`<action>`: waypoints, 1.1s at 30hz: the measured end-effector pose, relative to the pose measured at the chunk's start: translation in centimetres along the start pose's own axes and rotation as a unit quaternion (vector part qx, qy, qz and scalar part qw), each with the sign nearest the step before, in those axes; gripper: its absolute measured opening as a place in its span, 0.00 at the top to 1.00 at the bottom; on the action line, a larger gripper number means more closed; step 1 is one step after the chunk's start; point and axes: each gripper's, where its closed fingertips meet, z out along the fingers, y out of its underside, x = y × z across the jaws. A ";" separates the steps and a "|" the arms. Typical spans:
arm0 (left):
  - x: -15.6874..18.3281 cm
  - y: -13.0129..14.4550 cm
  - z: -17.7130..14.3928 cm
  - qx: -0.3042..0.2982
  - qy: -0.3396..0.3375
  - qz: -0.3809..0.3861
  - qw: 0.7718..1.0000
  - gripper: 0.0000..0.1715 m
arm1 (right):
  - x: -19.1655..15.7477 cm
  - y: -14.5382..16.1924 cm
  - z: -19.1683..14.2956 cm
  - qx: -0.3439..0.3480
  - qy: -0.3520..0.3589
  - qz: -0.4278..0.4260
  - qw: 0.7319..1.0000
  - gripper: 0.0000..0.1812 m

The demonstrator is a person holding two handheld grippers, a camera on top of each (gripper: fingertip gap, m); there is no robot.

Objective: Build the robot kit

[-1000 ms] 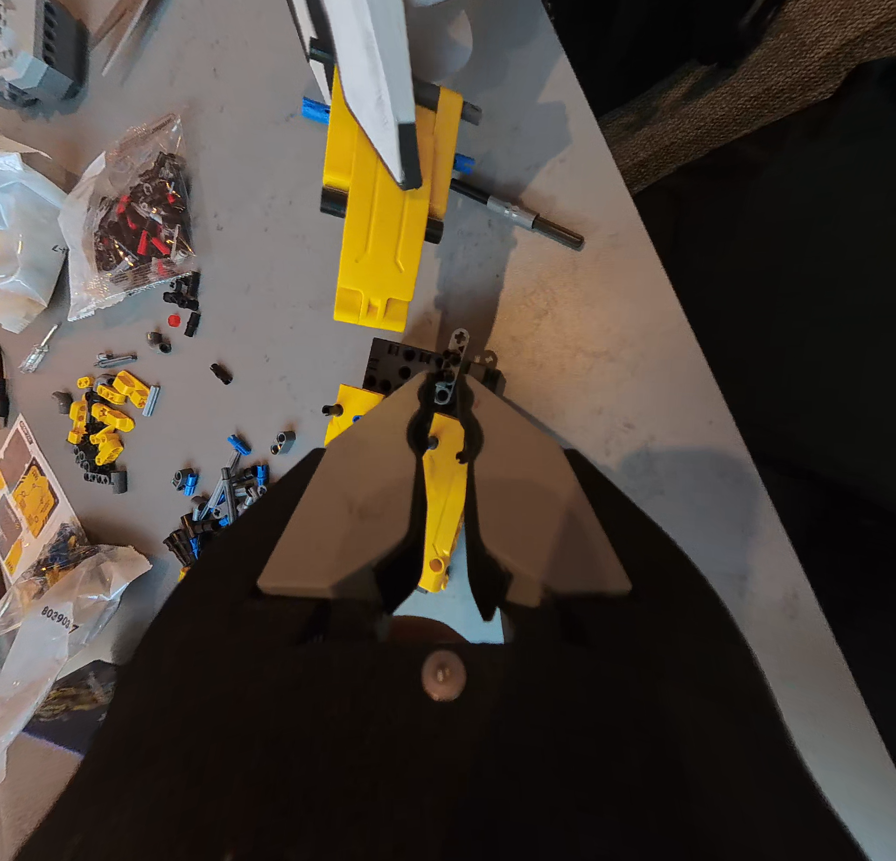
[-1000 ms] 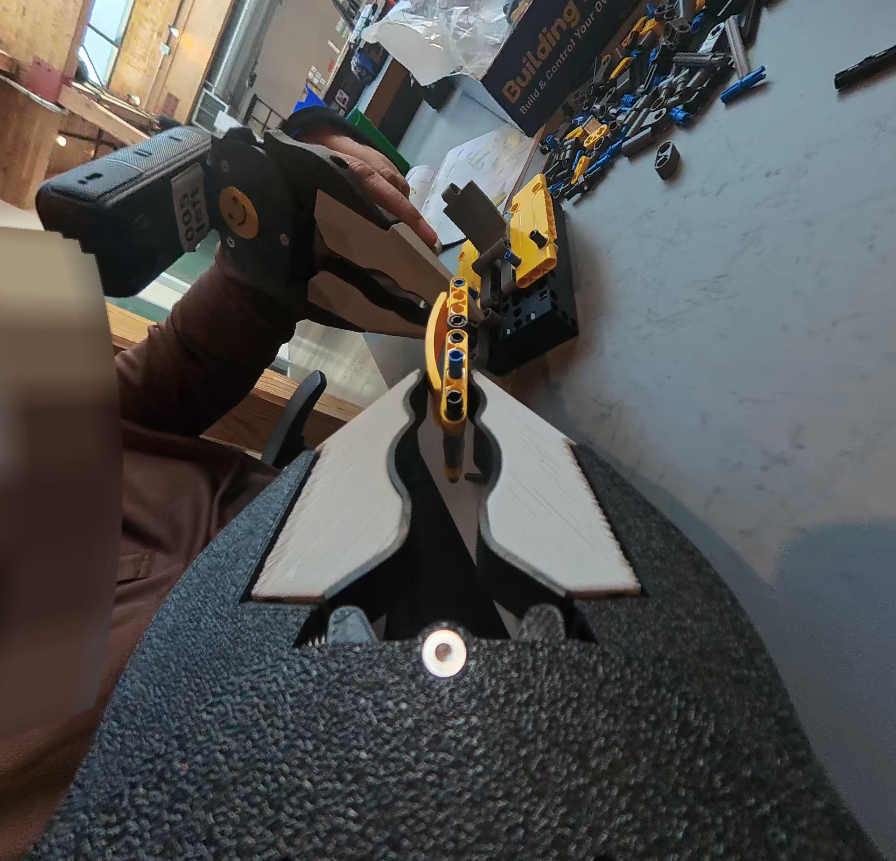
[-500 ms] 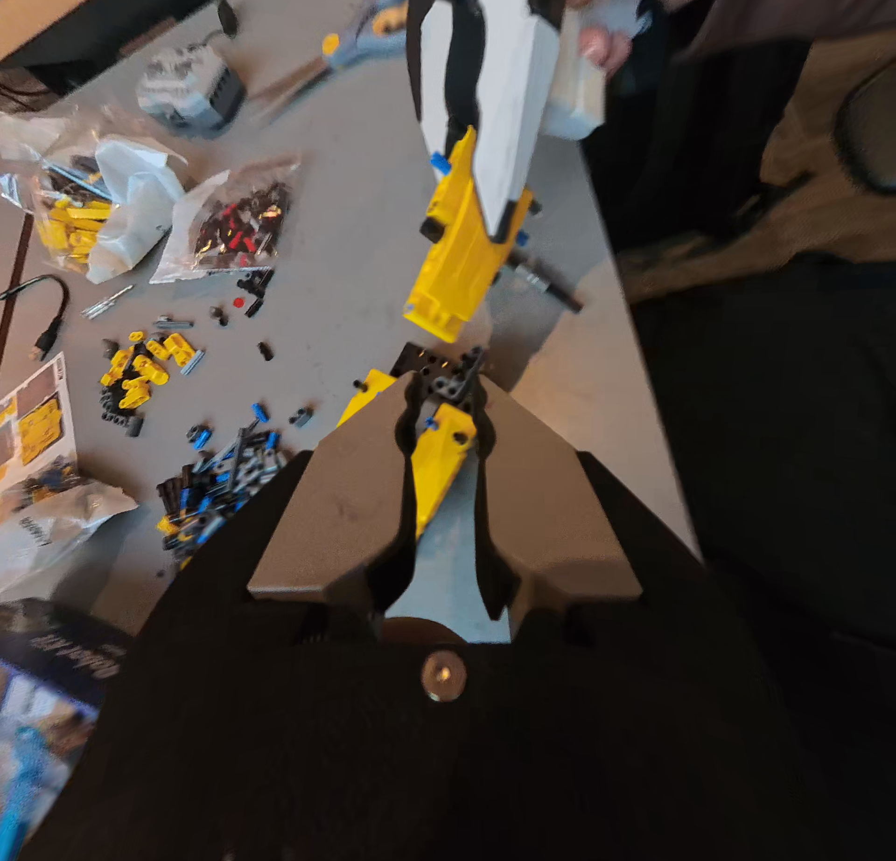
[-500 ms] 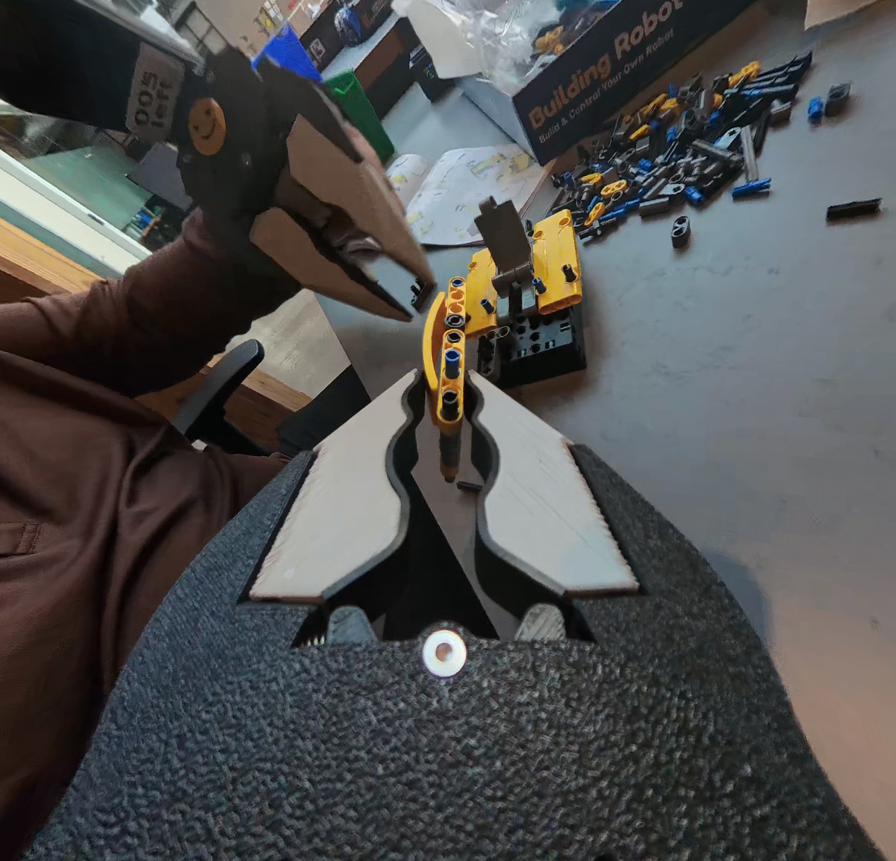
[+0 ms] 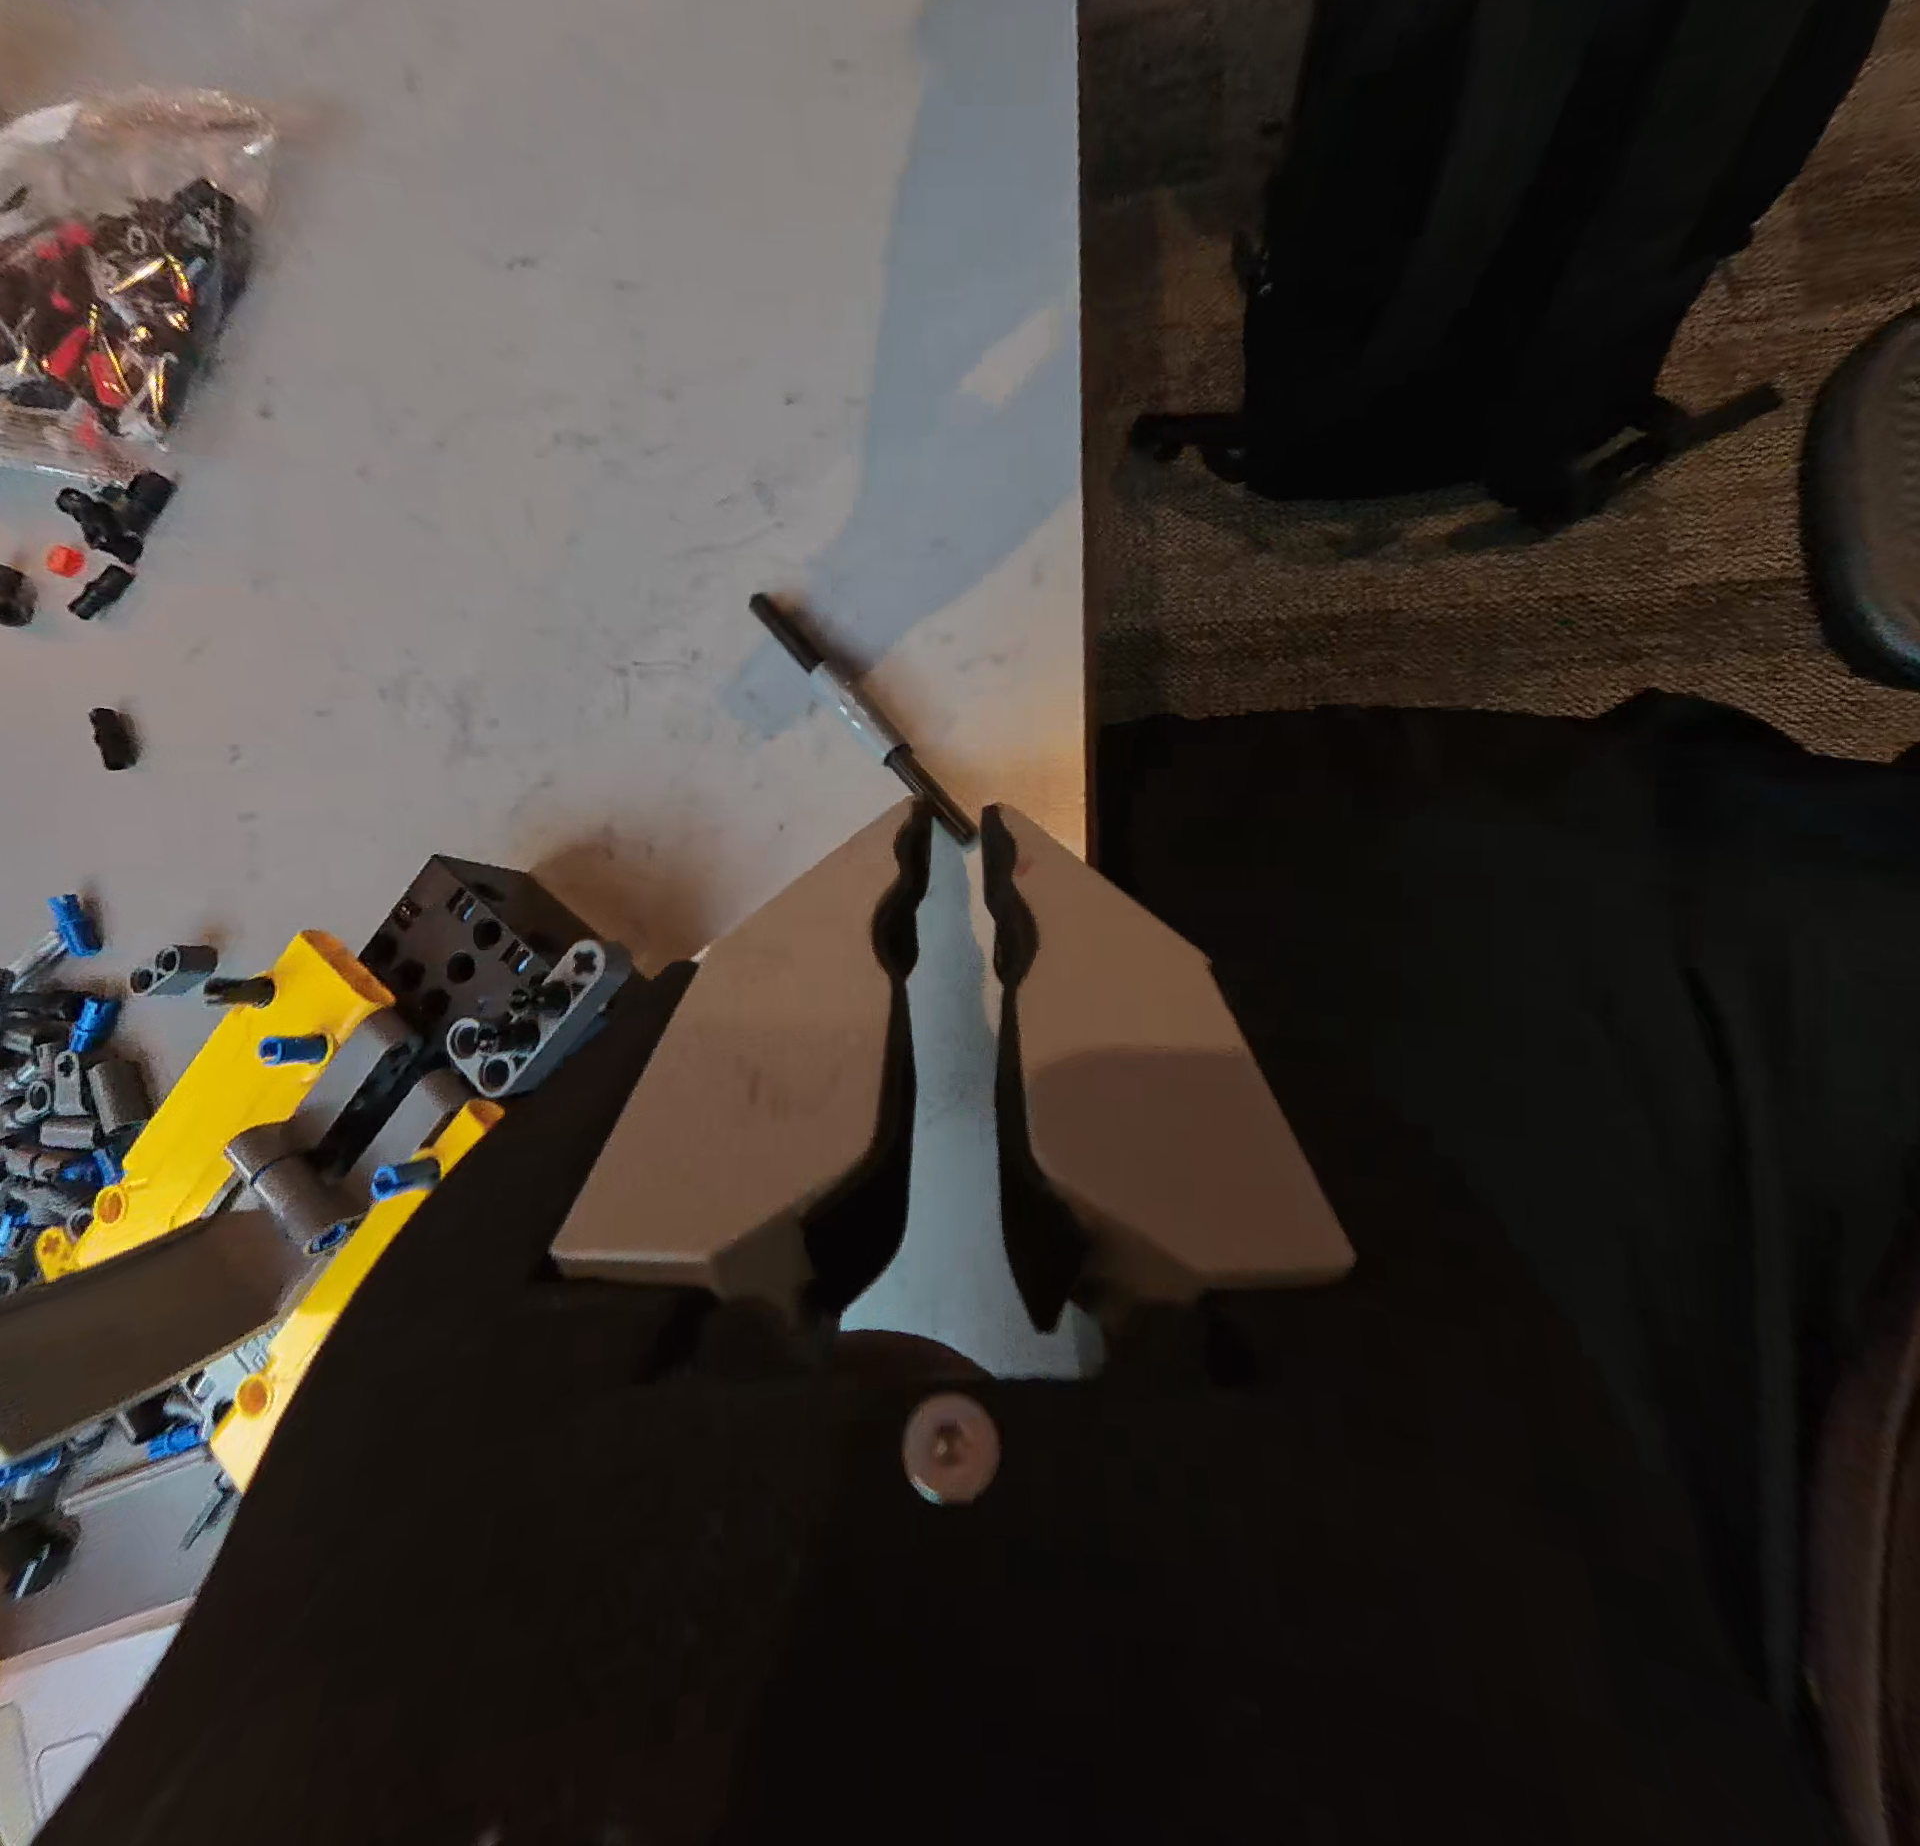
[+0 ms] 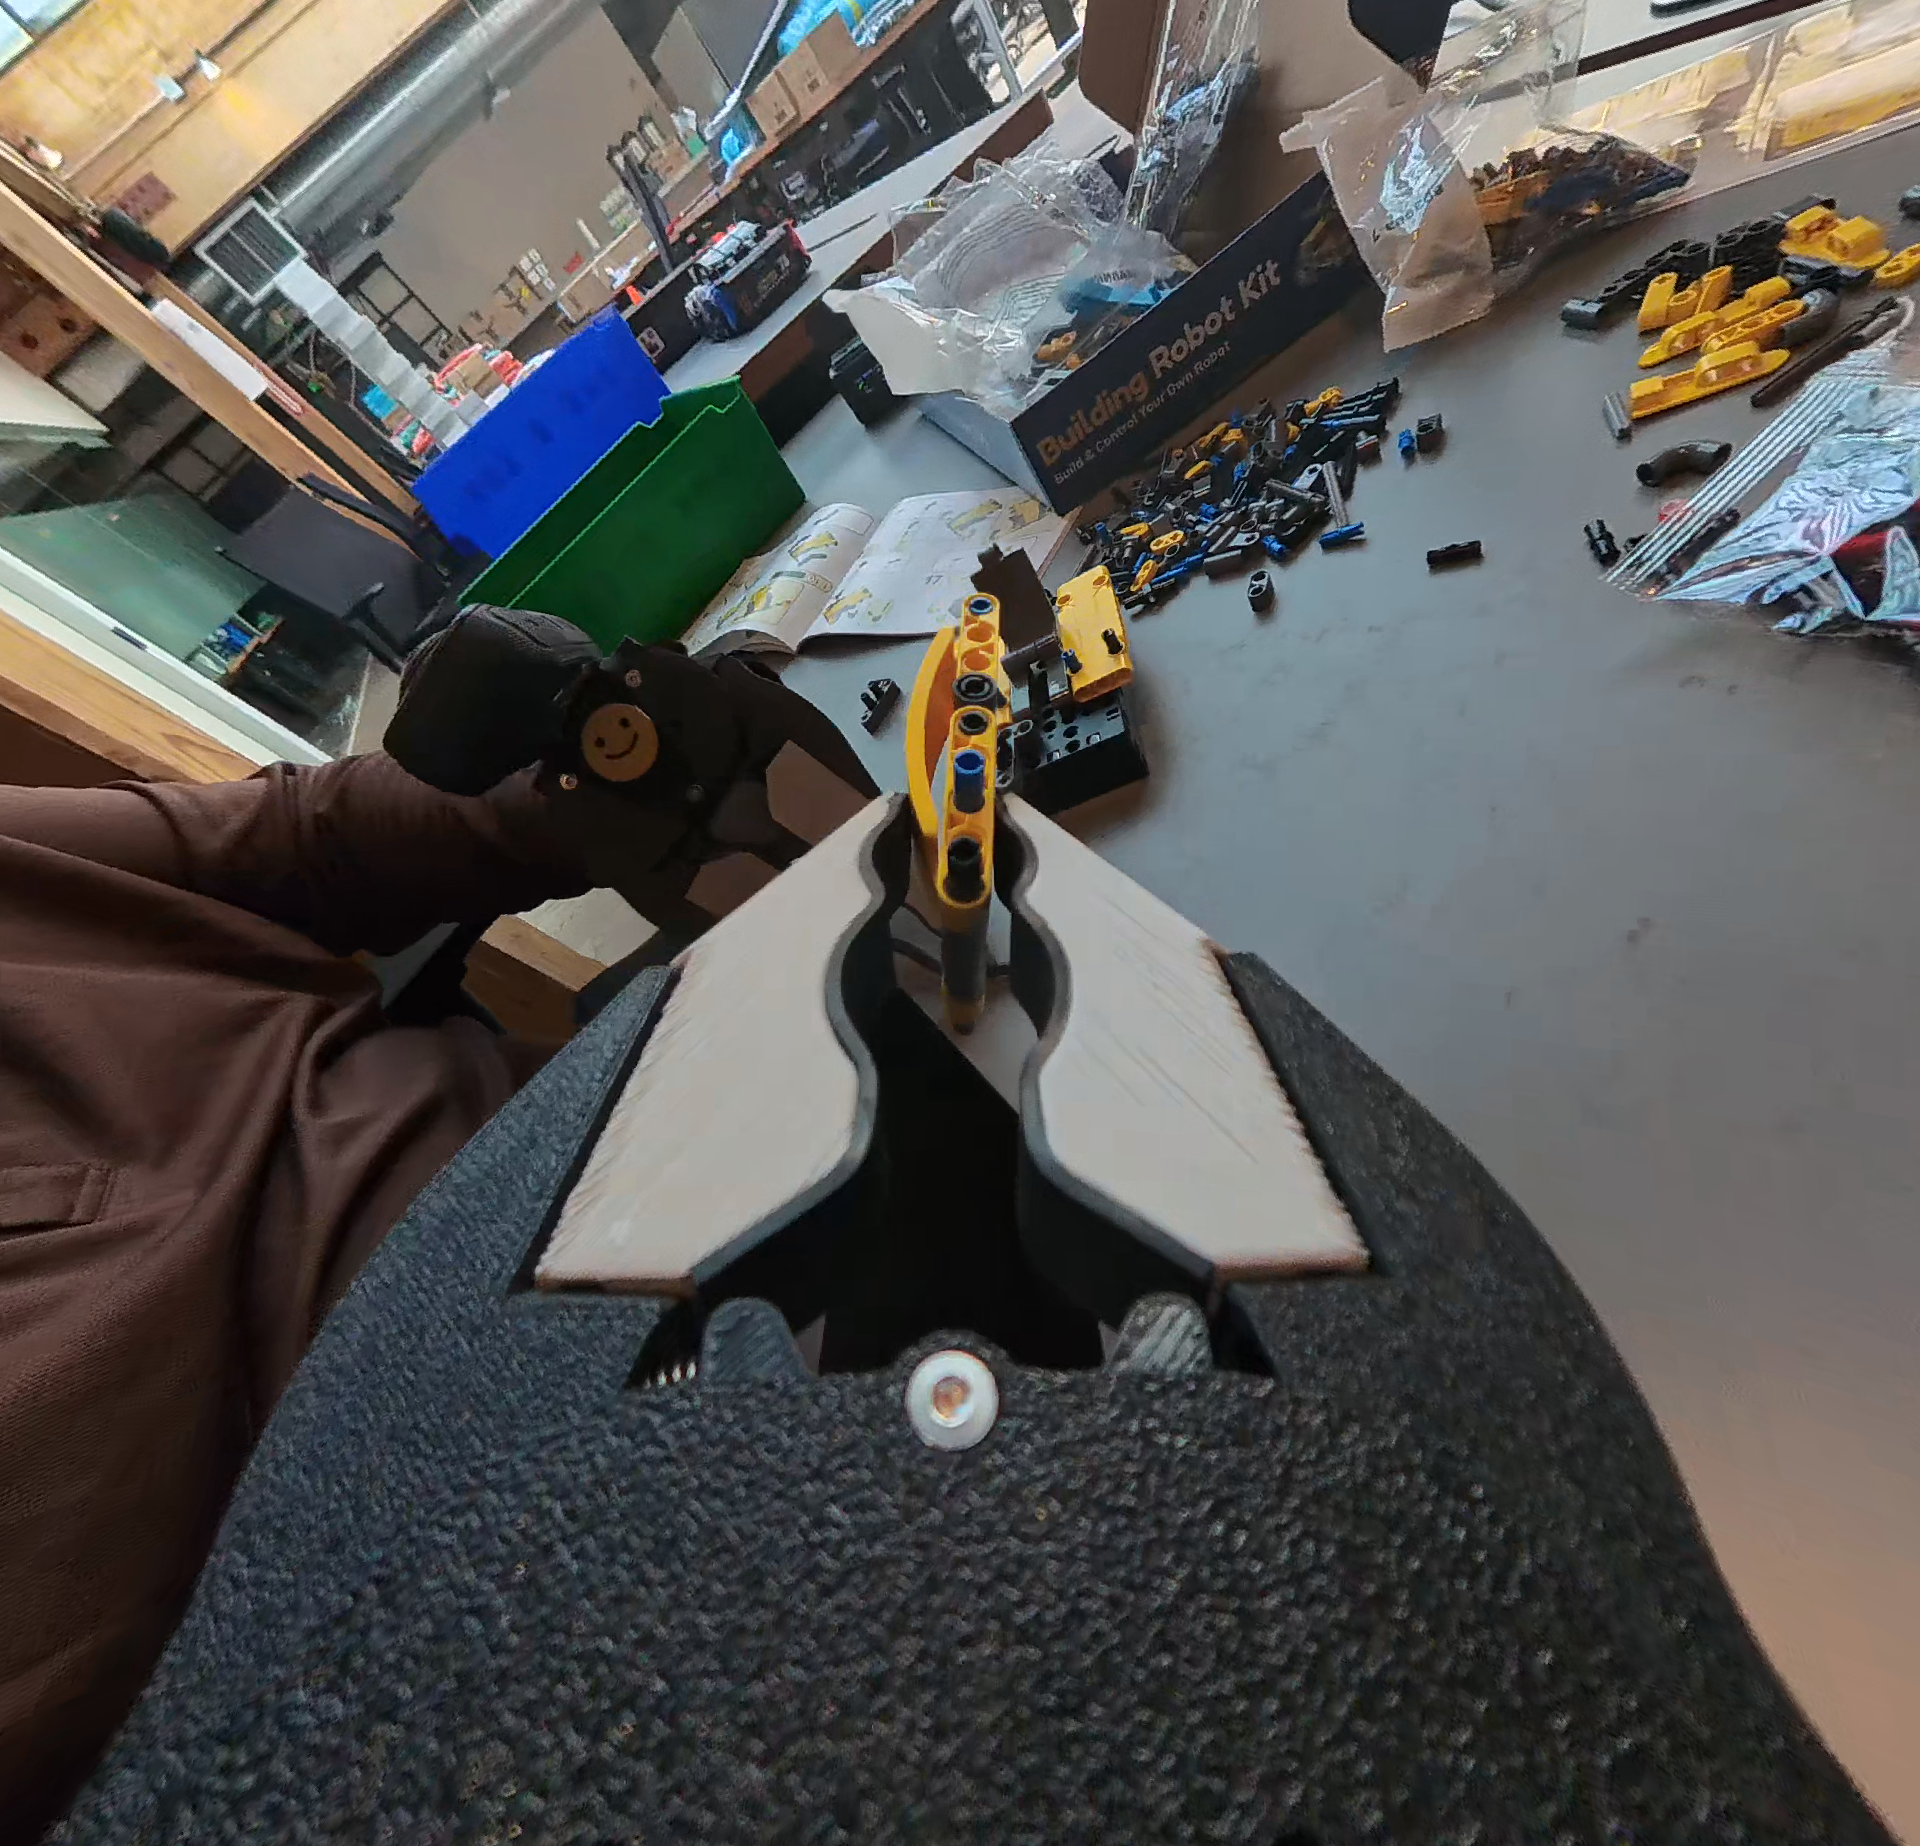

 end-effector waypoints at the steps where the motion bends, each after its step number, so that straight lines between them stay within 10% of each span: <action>1: 0.1 -0.2 0.2 0.004 0.001 0.000 1.000 0.97 | 0.1 0.2 -0.3 0.001 0.002 -0.001 1.000 0.92; 16: -3.4 -3.1 3.4 0.024 -0.073 -0.041 0.996 1.00 | 2.1 2.8 -1.1 -0.006 0.029 0.024 0.999 0.92; 24: -3.1 -4.0 -2.9 0.145 -0.050 -0.070 0.986 0.96 | 0.8 1.9 0.4 0.022 0.037 -0.015 0.999 0.92; 33: -3.3 1.5 -7.8 0.133 -0.038 -0.077 0.987 0.93 | 0.1 0.2 2.7 0.047 0.057 -0.037 0.997 0.92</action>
